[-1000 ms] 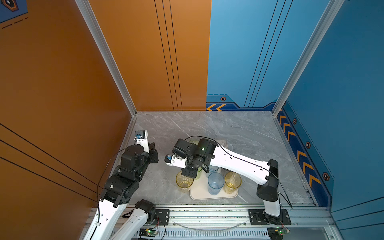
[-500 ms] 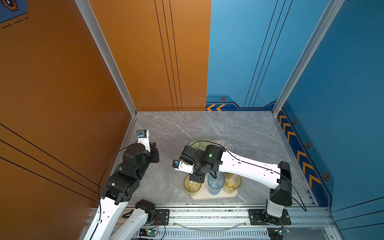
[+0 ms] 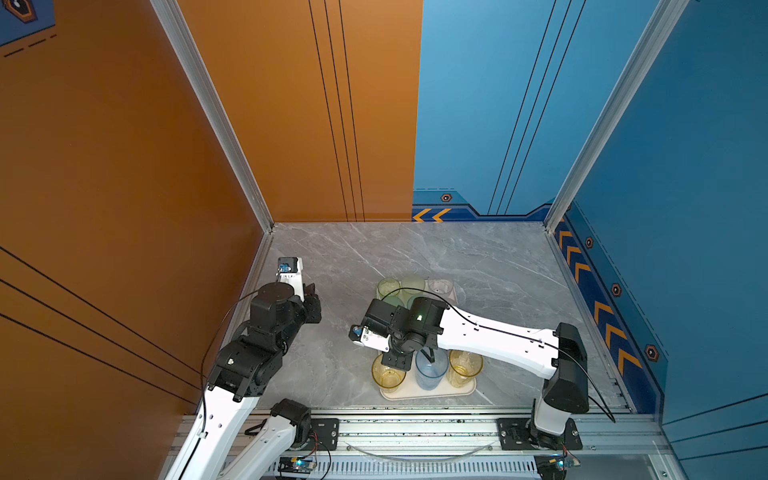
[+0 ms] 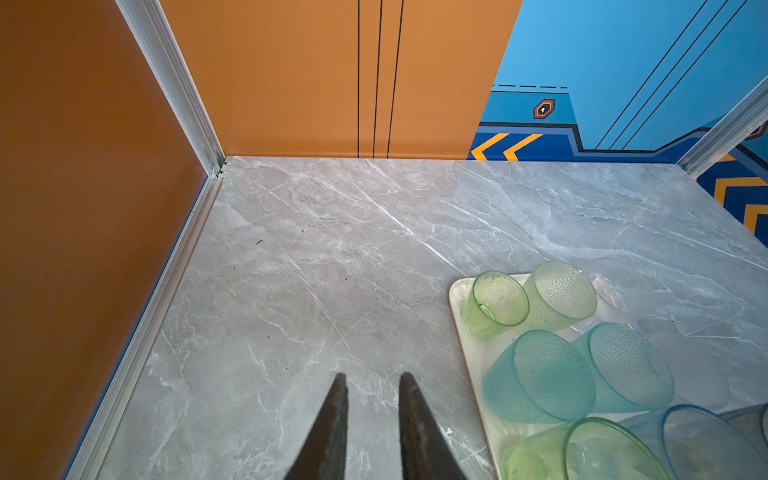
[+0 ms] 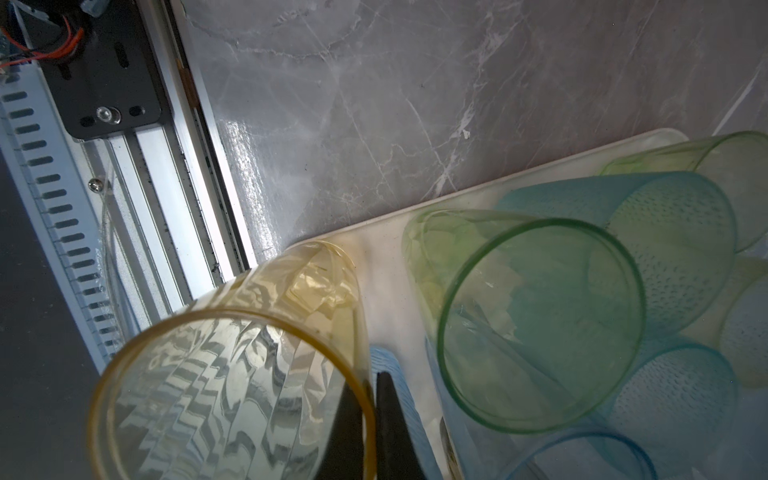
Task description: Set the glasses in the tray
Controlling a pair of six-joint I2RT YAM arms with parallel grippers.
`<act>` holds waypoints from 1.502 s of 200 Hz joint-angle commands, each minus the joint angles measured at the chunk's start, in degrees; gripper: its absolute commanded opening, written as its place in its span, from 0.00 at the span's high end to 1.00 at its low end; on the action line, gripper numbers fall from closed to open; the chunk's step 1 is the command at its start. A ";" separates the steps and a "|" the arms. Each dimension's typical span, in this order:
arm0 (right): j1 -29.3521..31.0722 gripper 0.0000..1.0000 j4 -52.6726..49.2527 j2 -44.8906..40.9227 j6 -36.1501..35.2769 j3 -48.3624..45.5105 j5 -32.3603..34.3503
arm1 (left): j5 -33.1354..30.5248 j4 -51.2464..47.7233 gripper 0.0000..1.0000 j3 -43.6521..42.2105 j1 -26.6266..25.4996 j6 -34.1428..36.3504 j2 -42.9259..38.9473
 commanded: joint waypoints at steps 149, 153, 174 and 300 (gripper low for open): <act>-2.13 0.99 2.33 -3.12 1.23 -3.01 1.08 | 2.12 -0.80 0.77 1.78 0.66 -0.23 1.42; -2.27 0.99 2.39 -3.19 1.23 -3.13 1.04 | 2.17 -0.80 0.77 1.78 0.66 -0.23 1.47; -2.48 1.00 2.45 -3.41 1.32 -3.59 0.79 | 2.35 -0.84 0.77 3.60 0.66 -0.23 1.77; -3.27 0.99 4.06 -3.51 1.76 -5.71 -0.23 | 3.23 -0.93 0.77 4.60 0.73 -0.14 3.00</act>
